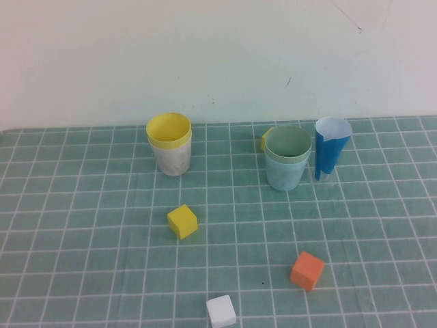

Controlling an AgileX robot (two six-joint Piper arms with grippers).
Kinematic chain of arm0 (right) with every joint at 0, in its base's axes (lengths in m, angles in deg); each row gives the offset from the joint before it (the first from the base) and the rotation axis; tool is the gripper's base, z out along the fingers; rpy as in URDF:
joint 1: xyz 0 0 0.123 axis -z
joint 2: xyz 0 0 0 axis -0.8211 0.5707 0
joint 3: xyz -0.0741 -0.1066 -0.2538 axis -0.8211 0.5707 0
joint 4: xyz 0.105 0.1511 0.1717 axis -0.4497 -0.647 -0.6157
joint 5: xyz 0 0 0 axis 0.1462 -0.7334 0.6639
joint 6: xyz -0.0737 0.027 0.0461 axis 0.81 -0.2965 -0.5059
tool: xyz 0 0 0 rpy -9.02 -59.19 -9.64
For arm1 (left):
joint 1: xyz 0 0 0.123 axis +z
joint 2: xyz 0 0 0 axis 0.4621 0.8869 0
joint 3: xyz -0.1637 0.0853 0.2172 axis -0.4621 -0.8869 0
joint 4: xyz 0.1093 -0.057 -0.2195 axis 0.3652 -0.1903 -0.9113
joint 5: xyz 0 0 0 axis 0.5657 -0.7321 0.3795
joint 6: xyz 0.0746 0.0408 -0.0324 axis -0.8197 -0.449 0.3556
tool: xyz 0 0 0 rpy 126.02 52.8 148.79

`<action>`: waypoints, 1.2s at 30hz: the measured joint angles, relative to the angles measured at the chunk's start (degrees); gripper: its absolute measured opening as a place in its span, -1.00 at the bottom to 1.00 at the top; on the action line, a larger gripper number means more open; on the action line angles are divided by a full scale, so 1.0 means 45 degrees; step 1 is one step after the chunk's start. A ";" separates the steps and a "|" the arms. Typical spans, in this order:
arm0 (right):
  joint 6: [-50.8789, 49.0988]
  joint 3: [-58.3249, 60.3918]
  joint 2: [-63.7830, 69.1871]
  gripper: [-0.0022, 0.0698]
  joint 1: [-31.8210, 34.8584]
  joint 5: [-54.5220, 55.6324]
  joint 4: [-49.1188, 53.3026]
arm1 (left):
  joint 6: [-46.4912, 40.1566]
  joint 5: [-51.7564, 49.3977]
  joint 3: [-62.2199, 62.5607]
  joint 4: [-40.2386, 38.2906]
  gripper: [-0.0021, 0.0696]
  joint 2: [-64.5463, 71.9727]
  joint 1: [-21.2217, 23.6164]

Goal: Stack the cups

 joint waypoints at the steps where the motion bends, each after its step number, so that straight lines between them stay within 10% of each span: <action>1: 0.0000 0.0000 0.0000 -0.93 0.0000 -0.0022 0.0000 | 0.0000 -0.0239 0.0000 0.0000 -0.94 0.0000 0.0000; 22: -0.0032 0.0000 0.0000 -0.94 0.0000 -0.0022 0.0000 | 0.0000 -0.1968 -0.0156 0.0032 -0.94 -0.0027 0.0028; 36: -0.0032 0.0000 -0.0019 -0.94 0.0000 -0.0048 0.0000 | 0.0047 -0.1598 -0.2972 -0.1503 -0.94 -0.0938 0.2125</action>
